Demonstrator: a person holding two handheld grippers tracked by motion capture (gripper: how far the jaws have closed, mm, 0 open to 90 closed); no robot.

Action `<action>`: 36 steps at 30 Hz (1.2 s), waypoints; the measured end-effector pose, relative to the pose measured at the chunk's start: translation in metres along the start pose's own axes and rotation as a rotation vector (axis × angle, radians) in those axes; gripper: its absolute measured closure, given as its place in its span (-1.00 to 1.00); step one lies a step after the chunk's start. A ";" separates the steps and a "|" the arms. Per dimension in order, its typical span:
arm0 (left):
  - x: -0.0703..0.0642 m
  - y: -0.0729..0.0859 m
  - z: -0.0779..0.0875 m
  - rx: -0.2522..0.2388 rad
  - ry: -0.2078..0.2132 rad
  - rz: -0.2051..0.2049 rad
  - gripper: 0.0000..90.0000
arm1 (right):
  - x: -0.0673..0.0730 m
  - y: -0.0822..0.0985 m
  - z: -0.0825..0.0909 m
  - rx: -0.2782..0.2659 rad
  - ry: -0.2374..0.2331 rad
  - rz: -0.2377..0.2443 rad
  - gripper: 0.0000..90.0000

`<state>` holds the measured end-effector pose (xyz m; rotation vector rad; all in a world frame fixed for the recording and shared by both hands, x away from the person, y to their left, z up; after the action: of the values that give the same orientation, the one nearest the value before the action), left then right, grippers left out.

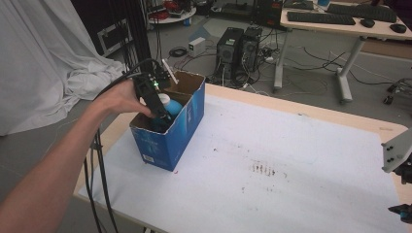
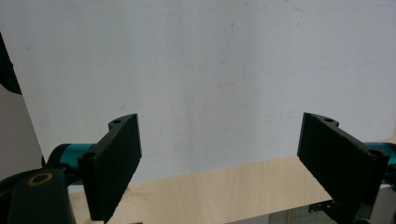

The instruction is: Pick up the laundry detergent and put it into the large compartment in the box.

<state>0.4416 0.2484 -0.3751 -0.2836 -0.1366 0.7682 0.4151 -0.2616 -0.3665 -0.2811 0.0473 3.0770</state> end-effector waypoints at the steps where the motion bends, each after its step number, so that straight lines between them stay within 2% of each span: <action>1: 0.000 0.000 0.000 0.000 0.000 0.000 -0.32 | 0.000 0.000 0.000 0.000 0.000 0.000 -0.71; 4: 0.001 -0.002 0.003 -0.013 -0.001 0.011 -0.33 | 0.000 0.001 0.000 0.003 0.000 -0.002 -0.71; 11: 0.004 -0.006 0.013 -0.022 -0.005 0.009 -0.36 | 0.000 0.000 0.000 -0.001 0.000 0.002 -0.71; 18: 0.007 -0.006 0.020 -0.025 -0.018 0.011 -0.40 | 0.000 0.001 0.000 0.003 0.000 -0.002 -0.71; 20: 0.009 -0.007 0.022 -0.029 -0.032 0.015 -0.45 | 0.000 0.001 0.000 0.003 0.000 -0.001 -0.71; 23: 0.008 -0.009 0.025 -0.030 -0.029 0.008 -0.45 | 0.000 0.000 0.000 0.001 0.001 -0.003 -0.71; 36: 0.006 -0.024 0.054 -0.044 -0.068 -0.028 -0.45 | 0.000 0.001 0.001 0.000 0.003 -0.007 -0.71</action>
<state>0.4493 0.2469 -0.3165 -0.2969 -0.2220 0.7480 0.4152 -0.2626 -0.3654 -0.2857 0.0465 3.0698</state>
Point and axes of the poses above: each handheld gripper's, and its own axes: z roughly backward along the jaws, y roughly out of its underside, x roughly to its left, the point moved 10 cm from there along -z, roughly forward along the jaws, and after that the axes turned 5 degrees about x, right-handed, at the moved point
